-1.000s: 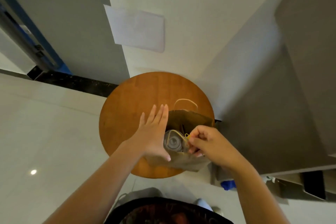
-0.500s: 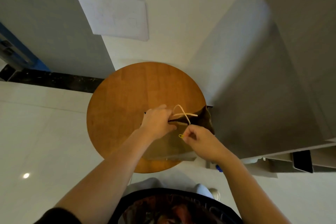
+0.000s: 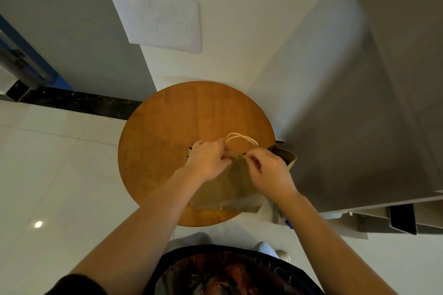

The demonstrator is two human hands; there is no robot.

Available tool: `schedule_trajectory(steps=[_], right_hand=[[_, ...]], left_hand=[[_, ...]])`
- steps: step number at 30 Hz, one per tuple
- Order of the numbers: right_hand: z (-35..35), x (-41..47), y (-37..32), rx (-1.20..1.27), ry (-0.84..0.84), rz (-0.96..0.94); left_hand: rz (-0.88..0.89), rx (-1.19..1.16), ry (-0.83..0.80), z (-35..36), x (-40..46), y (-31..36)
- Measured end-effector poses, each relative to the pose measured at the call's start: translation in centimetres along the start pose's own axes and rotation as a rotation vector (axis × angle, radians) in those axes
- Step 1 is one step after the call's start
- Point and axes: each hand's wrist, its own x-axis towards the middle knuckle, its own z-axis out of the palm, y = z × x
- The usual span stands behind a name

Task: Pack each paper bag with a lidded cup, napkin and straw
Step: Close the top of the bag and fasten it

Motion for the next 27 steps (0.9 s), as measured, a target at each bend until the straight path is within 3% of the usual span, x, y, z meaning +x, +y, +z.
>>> schedule_trajectory(steps=[3,6,9,13,18,21,24,27], right_hand=[[-0.3,-1.6,1.1,0.127,0.32,0.112],[-0.2,-2.7,1.9,0.406,0.614,0.467],[0.7,-2.8,1.7,0.627,0.47,0.61],[2.1,-2.2,1.5,0.663,0.243,0.566],[1.0,-1.5,1.4,0.619,0.318,0.528],[0.2,-2.4,0.1,0.431,0.478,0.331],[1.1,-4.2,0.2,0.227,0.382,0.005],[3.3,-5.9,2.3,0.076,0.325,-0.036]], left_hand=[[-0.002,0.002,-0.016,0.1,-0.2,0.0],[0.008,0.032,-0.054,0.3,-0.2,0.2],[0.042,0.105,-0.069,0.8,0.0,0.4],[0.052,0.092,-0.061,1.0,0.0,0.5],[0.027,0.021,-0.025,0.9,0.2,-0.1],[0.017,0.011,-0.011,0.9,0.5,0.0],[0.016,0.005,-0.027,0.4,0.8,0.1],[-0.012,-0.029,-0.061,0.1,1.1,-0.3]])
